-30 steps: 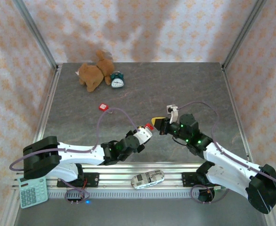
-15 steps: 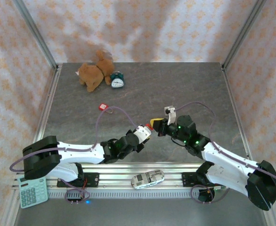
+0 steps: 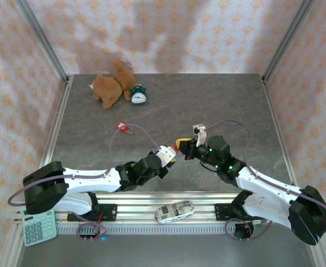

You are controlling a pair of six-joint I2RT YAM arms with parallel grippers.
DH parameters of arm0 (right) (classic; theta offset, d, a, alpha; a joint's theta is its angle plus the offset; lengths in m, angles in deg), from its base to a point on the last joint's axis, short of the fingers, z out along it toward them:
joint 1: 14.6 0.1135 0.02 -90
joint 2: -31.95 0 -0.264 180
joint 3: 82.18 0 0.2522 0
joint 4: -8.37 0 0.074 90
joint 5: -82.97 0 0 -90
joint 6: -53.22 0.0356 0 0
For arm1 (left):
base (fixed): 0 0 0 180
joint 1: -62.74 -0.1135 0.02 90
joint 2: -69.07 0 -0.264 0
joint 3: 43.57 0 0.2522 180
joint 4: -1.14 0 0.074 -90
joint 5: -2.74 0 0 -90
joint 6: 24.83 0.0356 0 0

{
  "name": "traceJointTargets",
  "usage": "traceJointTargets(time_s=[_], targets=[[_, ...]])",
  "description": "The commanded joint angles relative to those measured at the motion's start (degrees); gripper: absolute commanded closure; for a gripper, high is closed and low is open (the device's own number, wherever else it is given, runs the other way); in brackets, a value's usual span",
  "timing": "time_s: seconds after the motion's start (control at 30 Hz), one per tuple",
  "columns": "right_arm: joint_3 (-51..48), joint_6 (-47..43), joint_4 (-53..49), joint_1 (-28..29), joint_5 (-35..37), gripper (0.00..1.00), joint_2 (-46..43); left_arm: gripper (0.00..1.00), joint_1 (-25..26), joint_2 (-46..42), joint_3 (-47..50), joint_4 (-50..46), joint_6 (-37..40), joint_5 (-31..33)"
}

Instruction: Unlock with the key

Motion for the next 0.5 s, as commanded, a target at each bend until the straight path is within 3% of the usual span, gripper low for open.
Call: traceJointTargets(time_s=[0.0,0.47], targets=[[-1.48,-0.76,-6.43,2.88,-5.26,0.92,1.7,0.69,-1.52,-3.38,-3.92,10.26,-2.32,2.22],[-2.2,-3.17,-7.32,2.89,-5.71,0.92,3.75,0.69,-3.63,-5.51,-5.9,6.53,-2.74,-3.85]])
